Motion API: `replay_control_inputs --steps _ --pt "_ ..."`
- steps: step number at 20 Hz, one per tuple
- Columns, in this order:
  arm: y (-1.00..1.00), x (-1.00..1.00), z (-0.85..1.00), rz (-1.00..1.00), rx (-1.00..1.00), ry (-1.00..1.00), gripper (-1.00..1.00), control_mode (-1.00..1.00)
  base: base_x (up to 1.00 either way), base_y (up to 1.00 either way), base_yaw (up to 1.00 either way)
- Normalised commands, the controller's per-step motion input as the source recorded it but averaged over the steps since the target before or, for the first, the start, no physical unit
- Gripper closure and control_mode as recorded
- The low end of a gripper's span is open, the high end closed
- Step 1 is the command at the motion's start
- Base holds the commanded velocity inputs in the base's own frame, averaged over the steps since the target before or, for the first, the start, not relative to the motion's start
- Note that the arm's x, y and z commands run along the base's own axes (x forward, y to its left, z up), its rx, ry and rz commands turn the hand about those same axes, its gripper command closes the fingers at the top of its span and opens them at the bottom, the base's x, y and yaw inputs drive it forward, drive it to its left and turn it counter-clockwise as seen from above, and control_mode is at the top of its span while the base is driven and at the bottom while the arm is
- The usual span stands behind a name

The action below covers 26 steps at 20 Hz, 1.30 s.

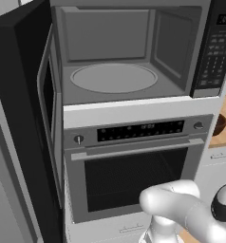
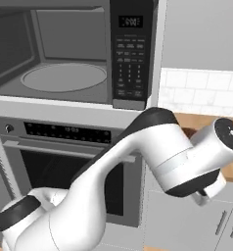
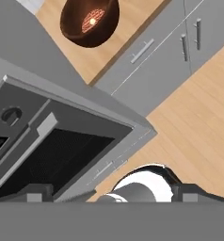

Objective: Open the microwave, place the bowl with waffle inside the microwave, then close the microwave door and turn it on.

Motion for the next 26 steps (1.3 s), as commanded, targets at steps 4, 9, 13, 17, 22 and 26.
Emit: replay_control_inputs --steps 4,9,13,17,22,26 --pt "-0.44 0.22 -0.06 0.05 0.10 0.02 -1.00 -1.00 0.00 0.00 0.00" --pt "-0.20 0.43 -0.19 0.01 0.08 0.01 -1.00 -1.00 0.00 0.00 0.00" --pt "0.03 0.72 -0.36 0.00 0.08 0.00 -1.00 -1.00 0.00 0.00 0.00" --pt "0.02 0.72 -0.38 0.00 0.04 0.00 -1.00 -1.00 0.00 0.00 0.00" --pt "-0.03 0.55 -0.27 0.00 0.03 0.06 -1.00 -1.00 0.00 0.00 0.00" --pt "-0.22 0.39 -0.19 0.00 0.05 0.08 -1.00 -1.00 0.00 0.00 0.00"
